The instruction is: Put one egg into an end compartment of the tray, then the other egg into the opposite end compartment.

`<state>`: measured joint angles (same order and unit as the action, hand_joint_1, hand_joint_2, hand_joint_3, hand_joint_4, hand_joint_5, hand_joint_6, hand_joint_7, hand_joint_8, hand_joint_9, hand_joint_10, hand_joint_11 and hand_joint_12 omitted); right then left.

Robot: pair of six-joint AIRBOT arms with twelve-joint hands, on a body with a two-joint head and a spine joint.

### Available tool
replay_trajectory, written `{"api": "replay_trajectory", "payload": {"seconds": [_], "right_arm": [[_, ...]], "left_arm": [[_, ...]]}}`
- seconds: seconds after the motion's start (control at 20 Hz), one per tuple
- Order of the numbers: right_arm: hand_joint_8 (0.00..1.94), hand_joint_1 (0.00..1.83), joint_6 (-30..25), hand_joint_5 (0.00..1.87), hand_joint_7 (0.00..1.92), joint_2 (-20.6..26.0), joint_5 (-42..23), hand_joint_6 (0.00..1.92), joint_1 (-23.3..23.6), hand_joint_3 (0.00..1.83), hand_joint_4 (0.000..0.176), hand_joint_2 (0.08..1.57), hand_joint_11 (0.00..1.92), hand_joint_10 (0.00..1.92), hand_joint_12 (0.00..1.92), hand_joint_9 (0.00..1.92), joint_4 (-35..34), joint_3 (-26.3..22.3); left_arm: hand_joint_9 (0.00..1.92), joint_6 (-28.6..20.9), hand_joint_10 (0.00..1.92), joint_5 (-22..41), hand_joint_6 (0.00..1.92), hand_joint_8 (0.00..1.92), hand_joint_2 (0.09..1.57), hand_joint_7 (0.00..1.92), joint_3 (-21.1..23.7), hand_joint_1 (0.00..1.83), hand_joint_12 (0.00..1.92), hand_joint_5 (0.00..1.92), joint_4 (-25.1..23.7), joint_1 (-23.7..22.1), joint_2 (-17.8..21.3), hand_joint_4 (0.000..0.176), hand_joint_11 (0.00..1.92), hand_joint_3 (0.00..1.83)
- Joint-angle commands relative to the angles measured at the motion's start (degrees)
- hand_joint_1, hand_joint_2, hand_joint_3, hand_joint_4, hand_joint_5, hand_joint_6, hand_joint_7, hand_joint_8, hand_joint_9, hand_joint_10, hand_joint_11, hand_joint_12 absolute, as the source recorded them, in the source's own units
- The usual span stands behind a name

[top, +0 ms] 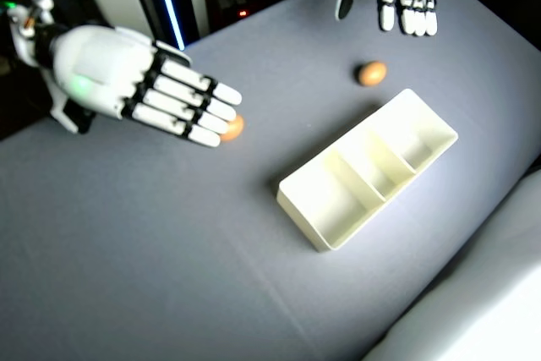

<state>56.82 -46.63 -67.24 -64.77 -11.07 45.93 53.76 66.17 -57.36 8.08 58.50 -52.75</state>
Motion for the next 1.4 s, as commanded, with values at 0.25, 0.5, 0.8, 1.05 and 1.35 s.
{"api": "replay_trajectory", "payload": {"seconds": [0.25, 0.5, 0.8, 1.05, 1.35], "right_arm": [[0.00, 0.35, -1.0, 0.00, 0.00, 0.1, -6.8, 0.00, 0.4, 0.04, 0.000, 1.11, 0.00, 0.00, 0.00, 0.00, 0.3, 0.6], [0.00, 0.35, -1.6, 0.00, 0.00, 0.0, -6.8, 0.00, 0.4, 0.04, 0.000, 1.13, 0.00, 0.00, 0.00, 0.00, 0.3, 0.8], [0.00, 0.36, -2.5, 0.00, 0.00, -0.3, -6.8, 0.00, 0.3, 0.05, 0.000, 1.18, 0.00, 0.00, 0.00, 0.00, 0.3, 1.2], [0.00, 0.35, -3.1, 0.00, 0.00, -0.3, -6.8, 0.00, 0.2, 0.06, 0.000, 1.21, 0.00, 0.00, 0.00, 0.00, 0.2, 1.3], [0.00, 0.33, -3.8, 0.00, 0.00, -0.3, -7.5, 0.00, 0.2, 0.05, 0.000, 1.23, 0.00, 0.00, 0.00, 0.00, 0.1, 1.2]], "left_arm": [[0.20, -0.2, 0.05, -1.4, 0.03, 0.02, 1.16, 0.19, -3.7, 0.84, 0.98, 0.21, 1.2, -2.4, -3.5, 0.070, 0.00, 0.00], [0.27, -0.2, 0.32, -4.8, 0.08, 0.01, 1.18, 0.35, -6.1, 0.94, 1.59, 0.35, 3.4, -2.5, -5.8, 0.058, 0.00, 0.00], [0.39, -0.1, 1.32, -8.8, 0.90, 0.88, 1.22, 0.40, -8.5, 1.02, 1.82, 0.35, 4.1, -3.4, -7.3, 0.011, 0.31, 0.00], [0.88, 0.1, 1.91, -11.2, 1.24, 1.83, 1.32, 0.64, -10.3, 1.16, 1.92, 0.64, 4.2, -5.1, -8.8, 0.000, 0.91, 0.00], [0.87, 1.0, 1.58, -4.9, 1.10, 1.56, 1.23, 0.80, -6.5, 1.22, 1.74, 0.75, 2.7, -5.1, -4.9, 0.000, 0.84, 0.00]]}}
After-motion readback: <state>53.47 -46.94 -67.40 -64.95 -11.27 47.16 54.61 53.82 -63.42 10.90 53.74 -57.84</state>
